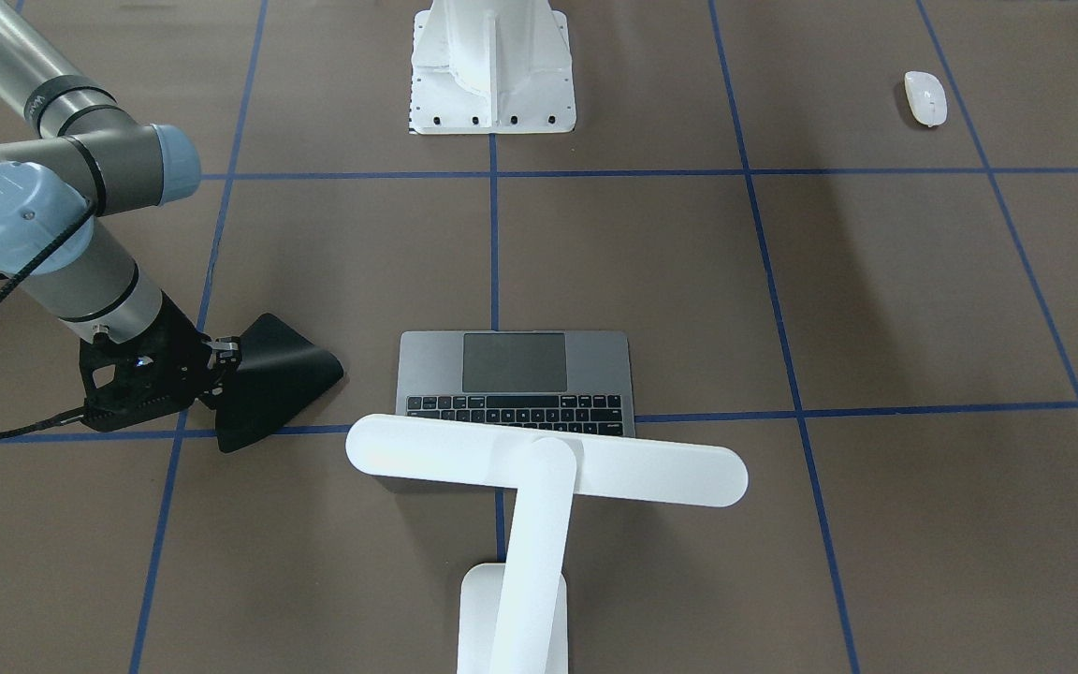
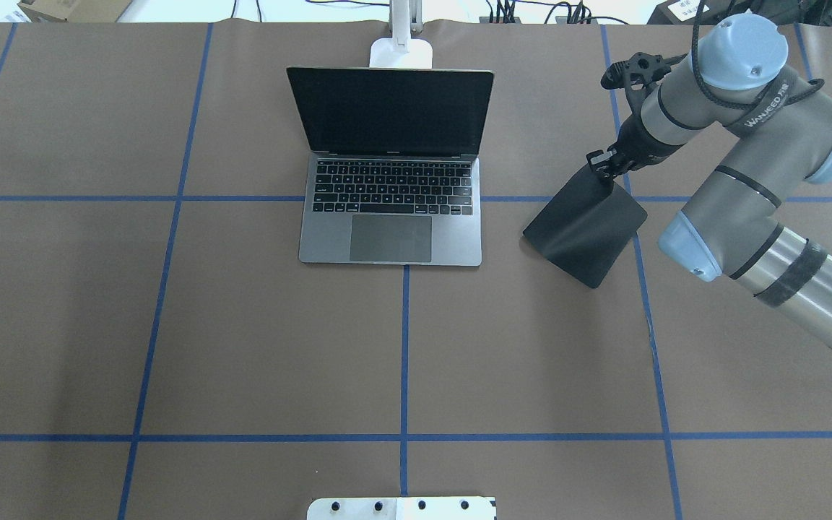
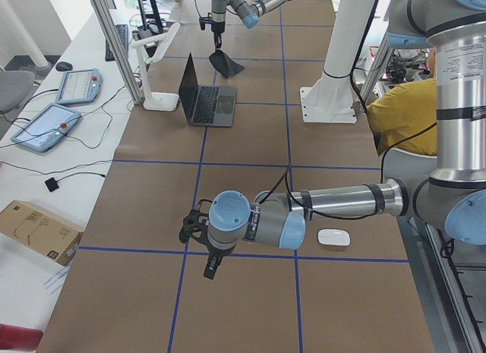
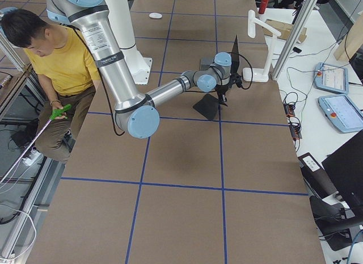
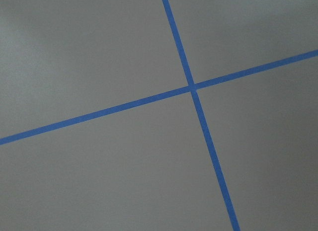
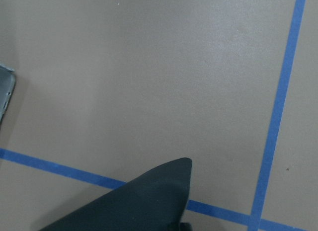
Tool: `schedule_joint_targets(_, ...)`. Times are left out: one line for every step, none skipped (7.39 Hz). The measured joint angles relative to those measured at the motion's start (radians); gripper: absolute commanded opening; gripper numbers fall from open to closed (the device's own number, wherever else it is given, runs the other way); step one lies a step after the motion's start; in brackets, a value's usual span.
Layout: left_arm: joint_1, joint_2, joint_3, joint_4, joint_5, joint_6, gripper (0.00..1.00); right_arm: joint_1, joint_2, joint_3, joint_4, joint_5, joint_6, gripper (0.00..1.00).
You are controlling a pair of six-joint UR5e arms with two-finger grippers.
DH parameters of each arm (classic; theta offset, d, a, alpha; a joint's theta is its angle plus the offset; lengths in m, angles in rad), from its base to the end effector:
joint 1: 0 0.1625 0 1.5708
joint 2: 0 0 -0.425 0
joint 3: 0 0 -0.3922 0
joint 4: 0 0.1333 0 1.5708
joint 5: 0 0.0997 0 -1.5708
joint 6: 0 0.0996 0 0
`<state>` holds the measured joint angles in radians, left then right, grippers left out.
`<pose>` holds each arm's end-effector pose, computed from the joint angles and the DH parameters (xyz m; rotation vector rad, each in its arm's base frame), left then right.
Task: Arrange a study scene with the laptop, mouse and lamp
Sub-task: 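Carry the mouse pad with the right gripper beside the laptop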
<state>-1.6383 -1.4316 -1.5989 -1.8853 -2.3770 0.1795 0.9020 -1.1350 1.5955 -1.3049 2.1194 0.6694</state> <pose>-0.0911 -0.4372 0.6743 0.2901 0.7745 0.1875 -0.3465 -0.5696 0.3708 0.2301 -0.8500 -0.1986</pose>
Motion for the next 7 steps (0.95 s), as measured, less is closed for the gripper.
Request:
schedule_joint_targets(0.0,-0.001,0.0,0.0,0.0,0.0,1.0,0.003,-0.001,0.022,0.001,0.014,-0.002,0.0)
schedule_joint_targets(0.0,-0.003,0.0,0.0,0.0,0.0,1.0,0.003,0.007,0.032,0.006,0.019,-0.018,0.0)
schedule_joint_targets(0.0,-0.003,-0.001,0.0,0.0,0.0,1.0,0.003,0.008,0.037,0.031,0.023,-0.05,0.0)
schedule_joint_targets(0.0,-0.003,-0.001,0.0,0.0,0.0,1.0,0.004,-0.003,0.038,0.083,0.032,-0.079,0.0)
schedule_joint_targets(0.0,-0.003,-0.001,0.0,0.0,0.0,1.0,0.005,-0.016,0.041,0.139,0.053,-0.092,0.0)
schedule_joint_targets(0.0,-0.003,-0.001,0.0,0.0,0.001,1.0,0.005,-0.032,0.048,0.193,0.08,-0.099,0.0)
schedule_joint_targets(0.0,-0.003,-0.001,0.0,0.0,0.001,1.0,0.005,-0.051,0.053,0.24,0.096,-0.102,0.0)
